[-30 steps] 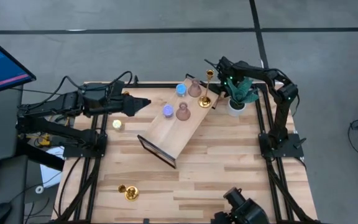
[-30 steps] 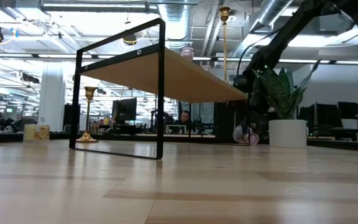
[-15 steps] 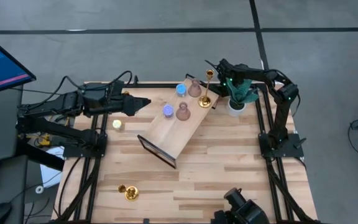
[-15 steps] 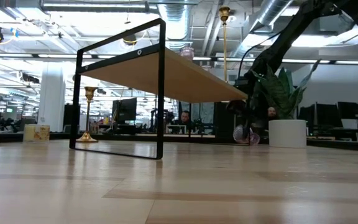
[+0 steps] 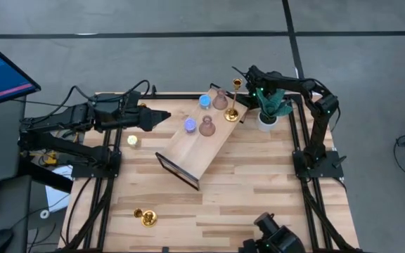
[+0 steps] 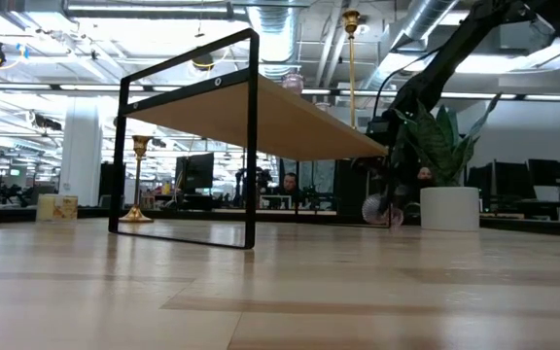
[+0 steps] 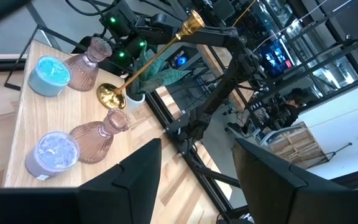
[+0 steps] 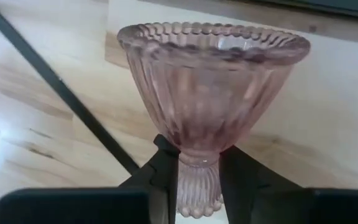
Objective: Pick & Place candle stick holders
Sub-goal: Put the glass candle holder on the shelf
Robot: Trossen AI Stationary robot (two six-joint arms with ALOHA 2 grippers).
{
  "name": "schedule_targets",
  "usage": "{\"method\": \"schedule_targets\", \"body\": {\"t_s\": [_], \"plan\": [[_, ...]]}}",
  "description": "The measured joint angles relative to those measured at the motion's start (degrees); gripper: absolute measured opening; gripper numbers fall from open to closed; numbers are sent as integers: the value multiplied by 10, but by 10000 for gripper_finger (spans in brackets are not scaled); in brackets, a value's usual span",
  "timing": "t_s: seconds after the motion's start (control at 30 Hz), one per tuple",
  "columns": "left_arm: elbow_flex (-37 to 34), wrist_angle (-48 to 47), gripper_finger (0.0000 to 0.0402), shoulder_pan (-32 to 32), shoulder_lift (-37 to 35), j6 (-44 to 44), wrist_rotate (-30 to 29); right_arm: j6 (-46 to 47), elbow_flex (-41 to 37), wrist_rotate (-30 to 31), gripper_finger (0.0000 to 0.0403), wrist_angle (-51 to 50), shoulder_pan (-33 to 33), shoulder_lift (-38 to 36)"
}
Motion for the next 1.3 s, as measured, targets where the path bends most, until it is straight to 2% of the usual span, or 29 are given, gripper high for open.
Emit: {"method": "schedule_targets", "body": {"t_s": [0.13,0.2,0.37,0.5,0.6,0.8,1.3], "plan": [[0,0,199,0,0,0,3,-7,0,-5,78,3,0,-1],[0,0,199,0,0,0,3,-7,0,5,105,9,6,0],[0,0,199,0,0,0,3,-7,-5,97,185,4,17,6],[0,1,199,0,0,0,3,5,-5,112,209,10,8,8],[0,2,199,0,0,0,3,-1,-3,103,193,0,-1,20],[0,4,199,0,0,0,2,-26,0,89,113,-25,-3,41],[0,4,199,0,0,15,1,-49,28,65,114,-58,-16,41]]}}
